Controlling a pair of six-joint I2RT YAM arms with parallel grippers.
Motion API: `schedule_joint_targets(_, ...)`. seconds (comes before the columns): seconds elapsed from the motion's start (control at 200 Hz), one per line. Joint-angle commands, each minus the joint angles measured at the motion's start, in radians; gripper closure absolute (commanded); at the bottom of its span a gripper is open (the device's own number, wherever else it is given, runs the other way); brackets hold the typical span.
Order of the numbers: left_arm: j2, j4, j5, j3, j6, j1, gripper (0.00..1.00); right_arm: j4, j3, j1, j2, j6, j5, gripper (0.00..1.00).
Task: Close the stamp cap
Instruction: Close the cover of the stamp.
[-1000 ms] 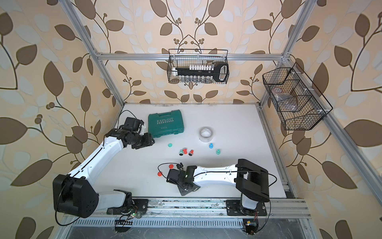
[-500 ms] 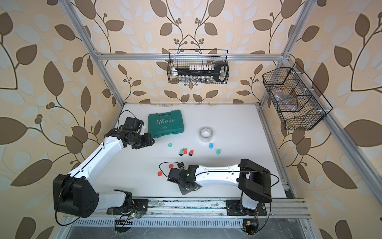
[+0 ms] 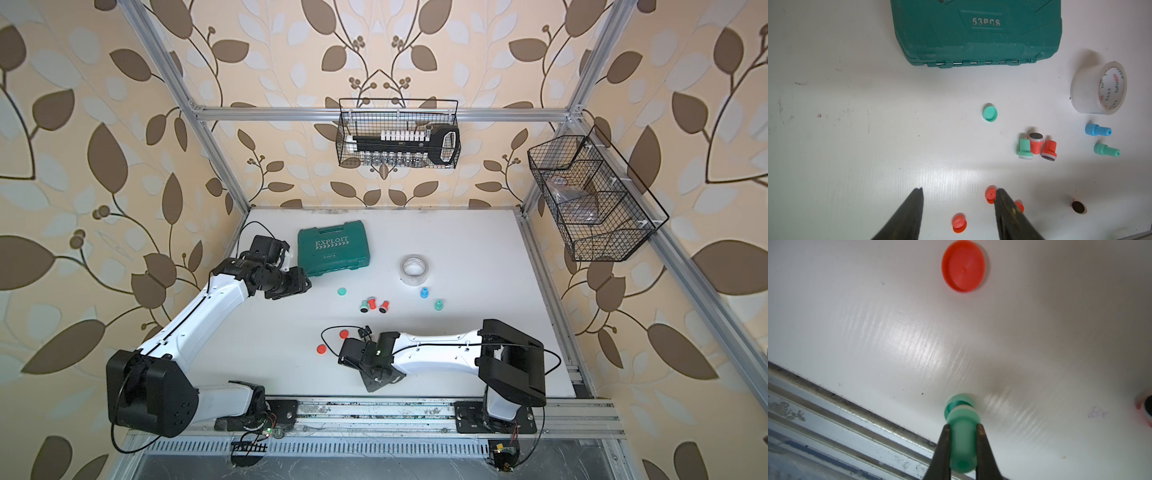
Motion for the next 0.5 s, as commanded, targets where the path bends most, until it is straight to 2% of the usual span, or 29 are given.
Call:
schedule_joint_targets(0.0, -0.007, 0.003, 0.008, 0.012, 0.020, 0.014, 0.42, -0.007, -0.009, -0.003, -0.006, -0.011, 0.009, 1.00)
schedule_joint_targets(0.495, -0.004, 0.005, 0.016, 0.015, 0.021, 0.014, 0.42, -0.027, 0.024, -0.003, -0.017, -0.021, 0.019, 1.00)
